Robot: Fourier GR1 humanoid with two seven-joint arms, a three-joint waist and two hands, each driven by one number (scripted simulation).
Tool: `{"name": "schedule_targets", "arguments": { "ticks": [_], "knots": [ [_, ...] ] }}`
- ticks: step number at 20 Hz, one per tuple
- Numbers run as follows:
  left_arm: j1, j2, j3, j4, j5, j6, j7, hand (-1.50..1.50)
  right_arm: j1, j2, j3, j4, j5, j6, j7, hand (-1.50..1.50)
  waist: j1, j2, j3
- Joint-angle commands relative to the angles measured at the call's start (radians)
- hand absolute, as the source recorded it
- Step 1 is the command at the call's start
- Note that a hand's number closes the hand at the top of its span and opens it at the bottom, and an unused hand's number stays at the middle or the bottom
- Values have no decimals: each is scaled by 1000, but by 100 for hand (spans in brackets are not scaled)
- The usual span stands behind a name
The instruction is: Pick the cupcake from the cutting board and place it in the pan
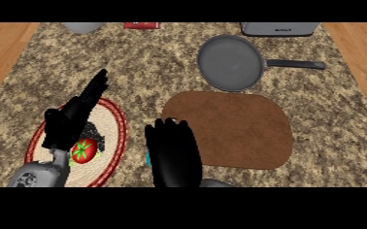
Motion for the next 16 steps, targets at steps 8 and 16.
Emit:
{"name": "schedule_targets", "arguments": {
  "ticks": [8,16],
  "knots": [
    [33,7,26,-75,5,-32,22,0,92,-13,-67,-156,231,-161,42,150,5,8,0],
    [-57,-33,37,30,-24,-26,3,0,70,-4,-315,66,81,-425,-223,150,7,15,0]
  ]
}}
